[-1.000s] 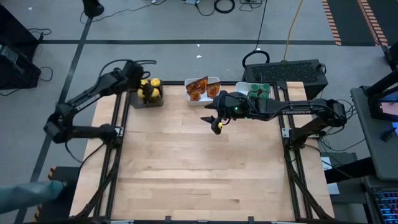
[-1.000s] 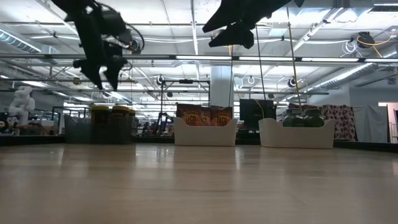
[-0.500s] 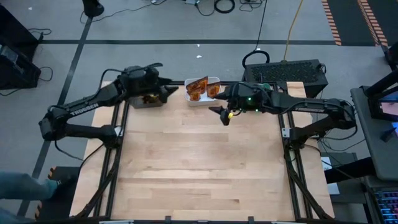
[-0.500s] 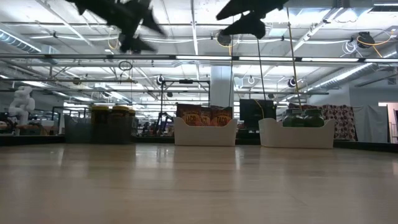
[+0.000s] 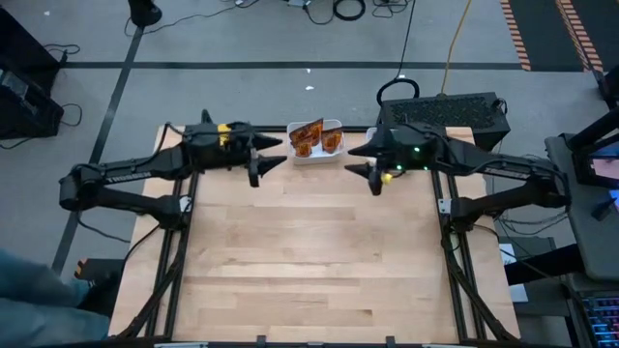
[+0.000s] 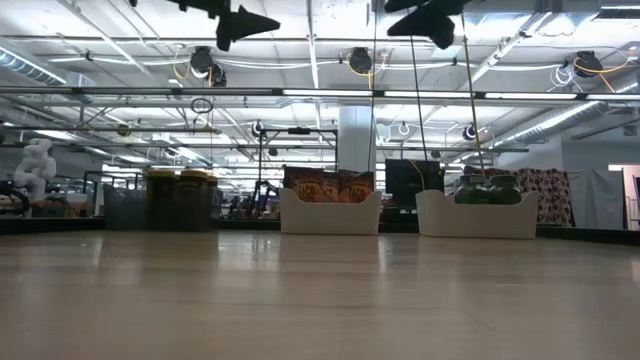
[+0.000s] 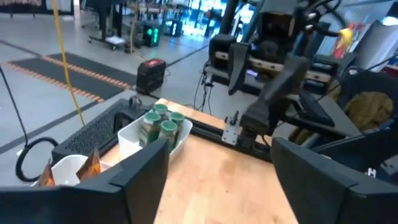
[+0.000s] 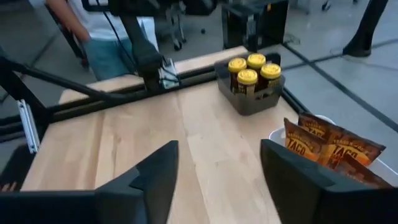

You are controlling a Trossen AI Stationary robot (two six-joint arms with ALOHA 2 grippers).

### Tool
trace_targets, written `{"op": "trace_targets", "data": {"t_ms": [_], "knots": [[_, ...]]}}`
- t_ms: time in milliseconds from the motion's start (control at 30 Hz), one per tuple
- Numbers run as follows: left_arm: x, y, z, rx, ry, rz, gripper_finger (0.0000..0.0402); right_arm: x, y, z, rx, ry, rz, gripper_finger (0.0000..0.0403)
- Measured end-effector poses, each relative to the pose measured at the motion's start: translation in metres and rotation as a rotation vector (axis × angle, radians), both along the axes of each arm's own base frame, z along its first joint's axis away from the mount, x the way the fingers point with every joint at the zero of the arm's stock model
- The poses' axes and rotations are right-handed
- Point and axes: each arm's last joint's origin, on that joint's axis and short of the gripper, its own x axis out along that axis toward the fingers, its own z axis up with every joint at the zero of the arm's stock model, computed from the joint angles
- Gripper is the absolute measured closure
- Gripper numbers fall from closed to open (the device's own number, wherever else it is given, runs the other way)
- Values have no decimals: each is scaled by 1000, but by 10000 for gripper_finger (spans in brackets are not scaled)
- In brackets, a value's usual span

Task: Sort spices by type
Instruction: Return to Home Position

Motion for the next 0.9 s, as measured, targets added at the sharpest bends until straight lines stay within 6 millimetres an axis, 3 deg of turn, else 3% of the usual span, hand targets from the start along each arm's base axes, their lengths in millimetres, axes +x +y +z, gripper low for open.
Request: {"op": "trace_targets", "data": {"t_ms": [267, 433, 800, 900], "knots": [[-32, -12, -35, -27, -85, 19, 196, -43, 6, -42, 82, -247, -51, 318], [-48, -15, -57, -31, -121, 21, 241, -55, 6, -63, 138, -270, -72, 393], [-90, -24, -88, -81, -202, 48, 346, -76, 7, -60, 82, -249, -65, 402], [-99, -27, -94, -90, -230, 54, 374, -80, 5, -67, 68, -284, -78, 402]]}}
